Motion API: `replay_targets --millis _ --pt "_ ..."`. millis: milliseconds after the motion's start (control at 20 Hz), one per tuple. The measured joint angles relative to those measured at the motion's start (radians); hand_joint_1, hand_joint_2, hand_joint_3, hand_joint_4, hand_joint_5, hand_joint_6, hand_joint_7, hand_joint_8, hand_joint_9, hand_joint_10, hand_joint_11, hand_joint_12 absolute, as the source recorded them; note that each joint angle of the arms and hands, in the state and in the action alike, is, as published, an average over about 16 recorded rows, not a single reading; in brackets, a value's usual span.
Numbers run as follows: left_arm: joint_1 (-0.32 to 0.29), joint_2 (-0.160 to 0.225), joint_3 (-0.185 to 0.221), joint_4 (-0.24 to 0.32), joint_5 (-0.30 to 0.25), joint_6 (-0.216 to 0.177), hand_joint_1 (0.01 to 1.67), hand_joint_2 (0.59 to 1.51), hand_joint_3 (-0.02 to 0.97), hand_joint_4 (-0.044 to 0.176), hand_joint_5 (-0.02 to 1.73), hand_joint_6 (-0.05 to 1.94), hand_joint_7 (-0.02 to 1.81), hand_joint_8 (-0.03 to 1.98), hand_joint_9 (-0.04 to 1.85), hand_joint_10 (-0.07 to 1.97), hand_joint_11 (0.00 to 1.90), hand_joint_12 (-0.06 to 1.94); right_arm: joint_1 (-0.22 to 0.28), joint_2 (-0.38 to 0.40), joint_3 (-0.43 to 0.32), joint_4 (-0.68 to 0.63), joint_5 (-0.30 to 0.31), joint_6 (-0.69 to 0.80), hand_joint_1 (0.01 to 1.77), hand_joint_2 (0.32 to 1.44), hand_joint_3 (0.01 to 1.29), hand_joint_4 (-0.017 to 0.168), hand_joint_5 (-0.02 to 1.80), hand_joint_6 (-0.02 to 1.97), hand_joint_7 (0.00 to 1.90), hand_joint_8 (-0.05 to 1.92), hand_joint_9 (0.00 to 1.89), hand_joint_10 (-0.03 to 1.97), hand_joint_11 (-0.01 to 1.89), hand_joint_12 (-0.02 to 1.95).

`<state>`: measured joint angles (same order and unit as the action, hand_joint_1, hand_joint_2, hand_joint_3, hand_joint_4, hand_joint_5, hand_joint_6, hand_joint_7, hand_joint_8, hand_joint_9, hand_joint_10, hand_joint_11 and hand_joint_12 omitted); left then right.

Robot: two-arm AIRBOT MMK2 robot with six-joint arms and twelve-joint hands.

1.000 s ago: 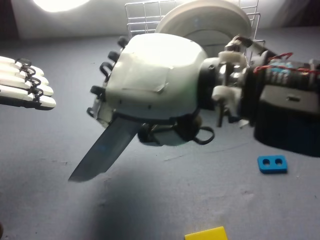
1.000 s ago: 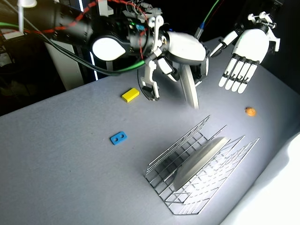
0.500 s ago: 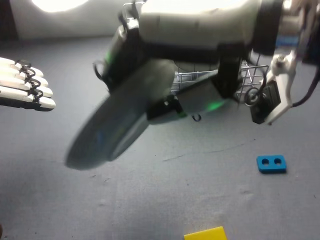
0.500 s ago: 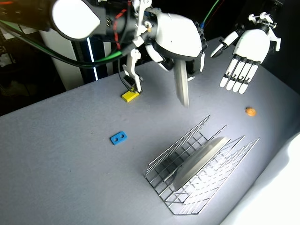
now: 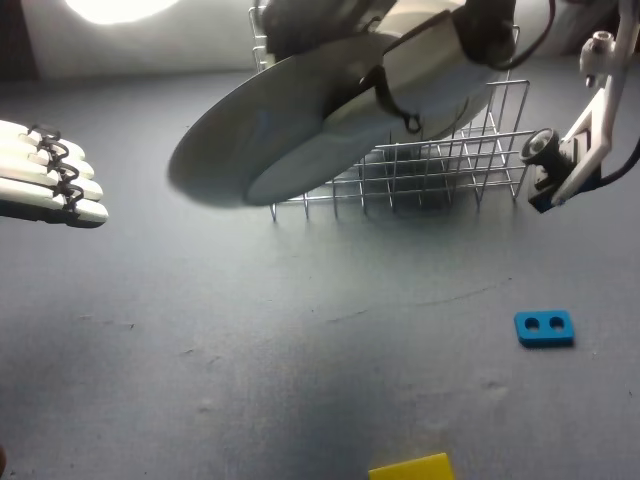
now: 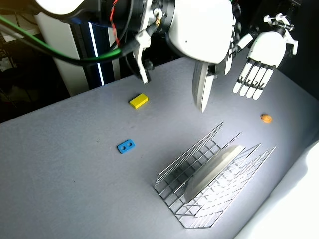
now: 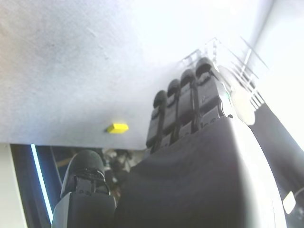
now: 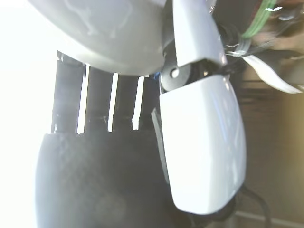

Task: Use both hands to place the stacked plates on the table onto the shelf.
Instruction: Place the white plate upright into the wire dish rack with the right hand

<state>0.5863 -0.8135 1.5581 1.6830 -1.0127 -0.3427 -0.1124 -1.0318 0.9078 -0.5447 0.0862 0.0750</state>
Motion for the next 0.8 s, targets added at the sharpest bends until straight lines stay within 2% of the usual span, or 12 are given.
replay_targets --millis 250,800 --pt "0.002 0.0 0.0 0.0 0.001 0.0 0.01 1.188 0.01 0.004 0.07 0.01 0.06 0.0 0.03 0.01 0.02 0.02 0.021 0.002 0.049 0.088 -0.068 0.0 1.38 0.97 0.01 -0.008 0.96 0.84 1.05 0.81 1.07 1.01 0.94 1.13" --pt "0.003 0.0 0.0 0.001 0.002 0.0 0.01 1.189 0.01 0.004 0.07 0.01 0.06 0.0 0.03 0.01 0.02 0.02 0.032 -0.018 0.156 0.194 -0.145 -0.001 1.39 0.98 0.01 -0.009 0.93 0.84 1.03 0.85 1.06 1.04 0.92 1.15"
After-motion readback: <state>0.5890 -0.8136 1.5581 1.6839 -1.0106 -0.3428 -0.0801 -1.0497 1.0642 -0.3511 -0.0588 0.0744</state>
